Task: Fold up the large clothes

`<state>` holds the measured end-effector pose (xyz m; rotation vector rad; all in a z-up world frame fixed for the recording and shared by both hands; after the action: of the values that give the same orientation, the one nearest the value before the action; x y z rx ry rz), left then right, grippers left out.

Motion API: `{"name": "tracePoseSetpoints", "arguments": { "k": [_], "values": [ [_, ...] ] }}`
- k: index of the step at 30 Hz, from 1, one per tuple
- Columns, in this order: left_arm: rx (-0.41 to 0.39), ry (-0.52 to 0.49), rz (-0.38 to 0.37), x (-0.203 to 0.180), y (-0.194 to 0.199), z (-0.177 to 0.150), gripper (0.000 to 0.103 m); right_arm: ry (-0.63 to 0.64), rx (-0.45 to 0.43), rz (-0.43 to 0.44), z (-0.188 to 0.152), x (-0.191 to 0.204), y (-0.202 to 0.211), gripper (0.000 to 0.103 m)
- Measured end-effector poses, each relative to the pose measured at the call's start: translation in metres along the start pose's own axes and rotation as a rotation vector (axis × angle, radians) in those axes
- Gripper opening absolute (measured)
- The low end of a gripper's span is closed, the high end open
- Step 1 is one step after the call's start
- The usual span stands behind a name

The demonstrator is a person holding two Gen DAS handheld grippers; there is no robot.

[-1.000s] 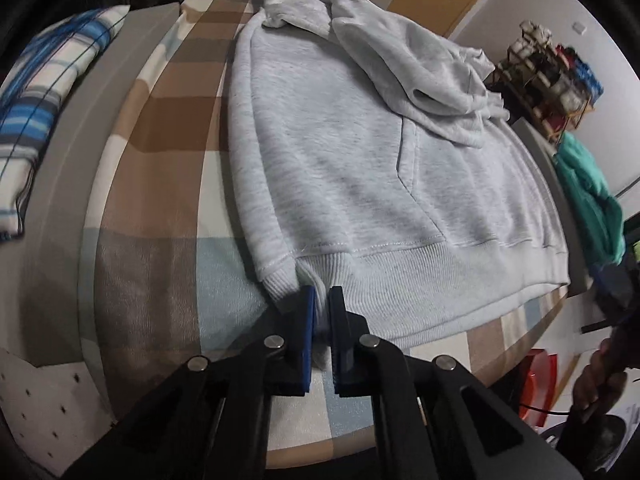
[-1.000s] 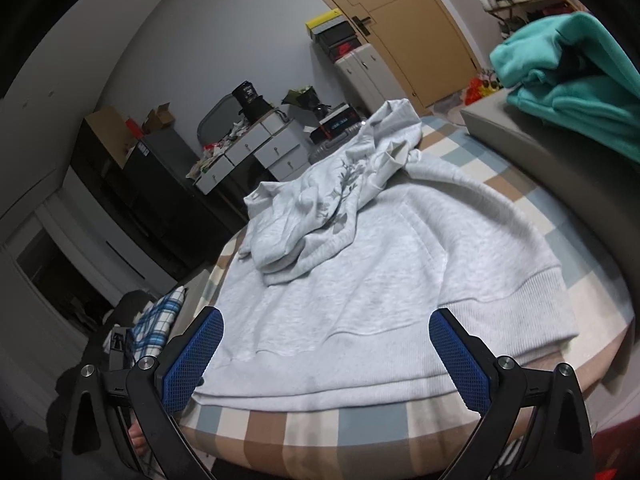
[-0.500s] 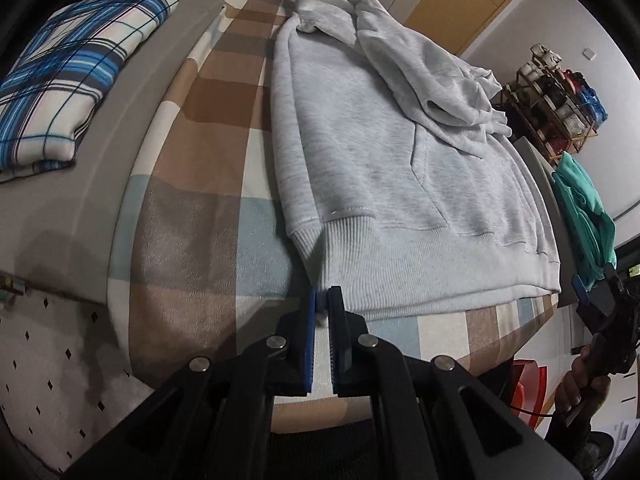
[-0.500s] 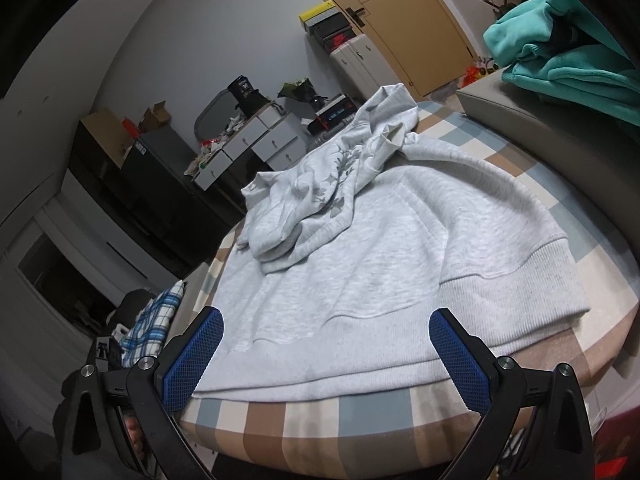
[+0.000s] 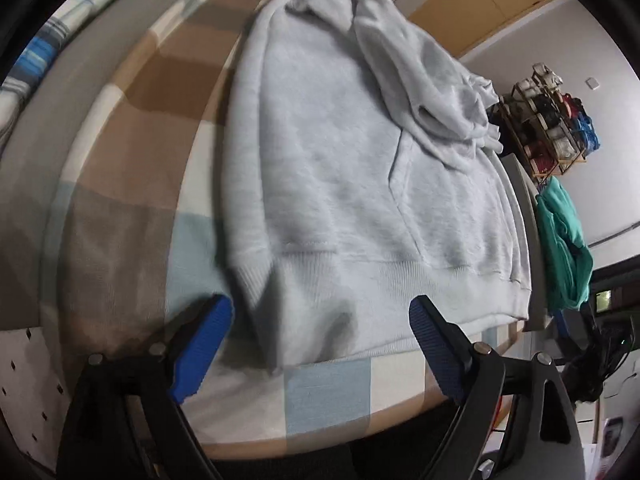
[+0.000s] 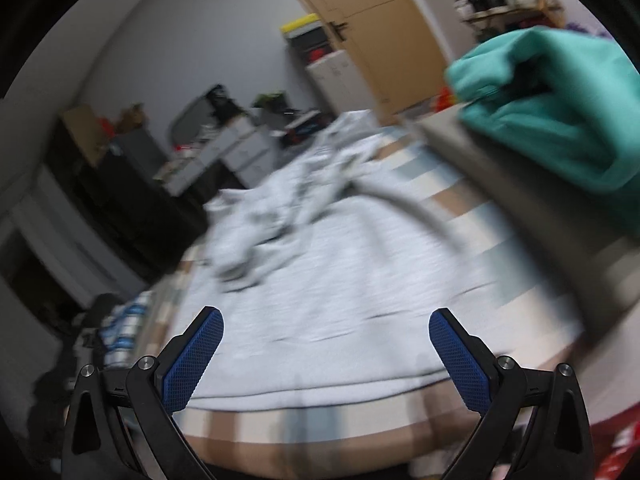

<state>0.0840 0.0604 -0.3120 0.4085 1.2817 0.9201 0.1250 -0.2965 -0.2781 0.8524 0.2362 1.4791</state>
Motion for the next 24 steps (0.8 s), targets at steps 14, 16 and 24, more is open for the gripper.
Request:
{"name": "tracePoseSetpoints", "arguments": {
  "k": [14, 16, 24],
  "values": [
    [0.008, -0.002, -0.003, -0.001, -0.005, -0.006, 0.010, -0.019, 0.307, -0.086, 0.006, -0.072, -0.077, 0.057],
    [-0.001, -0.006, 0.007, 0.001, -0.001, -0.008, 0.009, -0.017, 0.336, -0.061, 0.001, -0.068, -0.082, 0.014],
    [-0.052, 0.009, -0.042, 0.002, 0.019, -0.014, 0.004, -0.102, 0.242, 0.201, 0.002, -0.067, -0.044, 0.008]
  ]
}}
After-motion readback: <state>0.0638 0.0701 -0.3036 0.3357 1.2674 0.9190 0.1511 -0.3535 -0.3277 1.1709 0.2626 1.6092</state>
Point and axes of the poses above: each gripper's, at about its wrist camera, not at the fingertips, and y roughly against the way its jaws point, x to its left, z to its top, the point moved 3 cm from there along -y, roughly the way its jaws point, and after that the axes turned 10 degrees about -z, right-handed, at the moved point
